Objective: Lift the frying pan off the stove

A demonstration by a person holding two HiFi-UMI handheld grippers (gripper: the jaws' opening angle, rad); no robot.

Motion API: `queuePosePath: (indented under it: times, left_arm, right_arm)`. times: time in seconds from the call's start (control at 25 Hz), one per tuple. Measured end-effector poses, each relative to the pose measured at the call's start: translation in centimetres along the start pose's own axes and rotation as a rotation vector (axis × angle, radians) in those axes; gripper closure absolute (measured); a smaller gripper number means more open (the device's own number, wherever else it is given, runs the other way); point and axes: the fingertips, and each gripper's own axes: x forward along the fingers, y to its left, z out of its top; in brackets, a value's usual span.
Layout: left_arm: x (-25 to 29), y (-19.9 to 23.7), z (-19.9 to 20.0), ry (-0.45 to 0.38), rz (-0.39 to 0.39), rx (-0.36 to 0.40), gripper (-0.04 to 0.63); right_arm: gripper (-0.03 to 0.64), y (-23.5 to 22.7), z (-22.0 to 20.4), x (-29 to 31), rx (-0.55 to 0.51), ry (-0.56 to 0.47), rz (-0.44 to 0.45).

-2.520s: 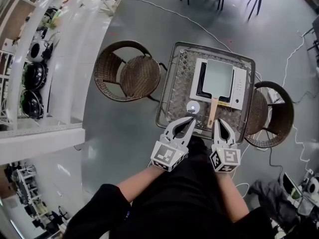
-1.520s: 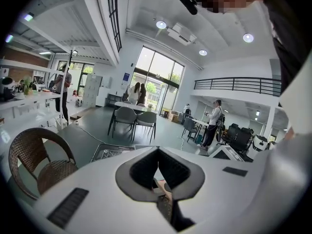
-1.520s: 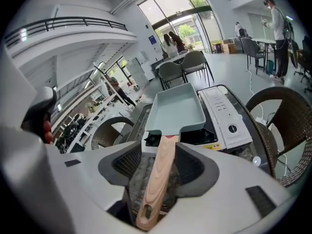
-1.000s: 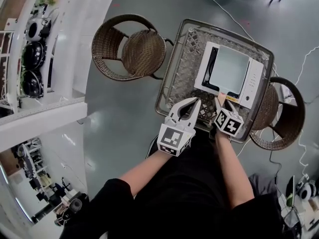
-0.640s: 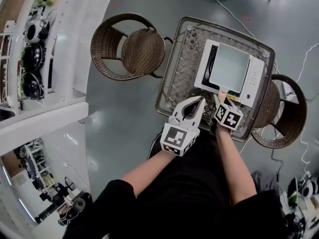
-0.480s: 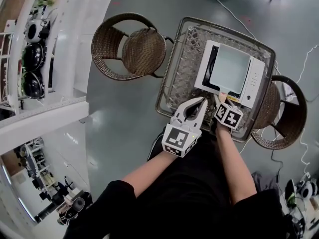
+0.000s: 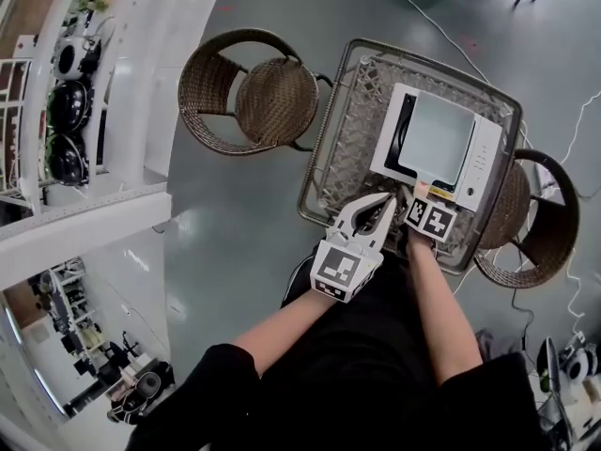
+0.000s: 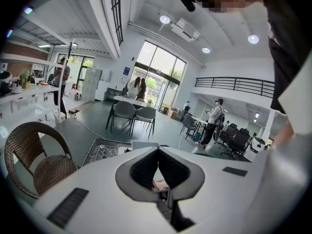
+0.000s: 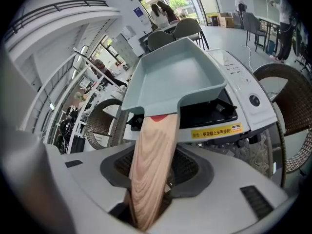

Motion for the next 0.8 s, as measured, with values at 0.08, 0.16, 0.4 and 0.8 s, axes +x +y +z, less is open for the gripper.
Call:
queuePosePath:
  times: [0.08,0.16,0.4,0.8]
  left_arm:
    - [-0.1,0.3,0.1,0.001,0.011,0.0,0.589]
    - [-0.3,0.7,0.1,0.002,0.022,0.001,0.589]
    - [-1.0,0.8,-0.4,0.003,0.039,0.003,0.589]
    - [-2.6,2.2,-0.2,-0.013,0.073,0.008,0.589]
  right_arm:
    - [0.46,0.1,-0.3,0.0,0.009,0.013,0.01]
    - [0.498,0.3,-0.3,0.1,0.025,0.022,0.03]
    - [0.515,0.5,-0.4,0.1,0.051,0.033,0.067]
    - [0.52,0.7,-0.4,-1.2,0.094,0.008,0.068]
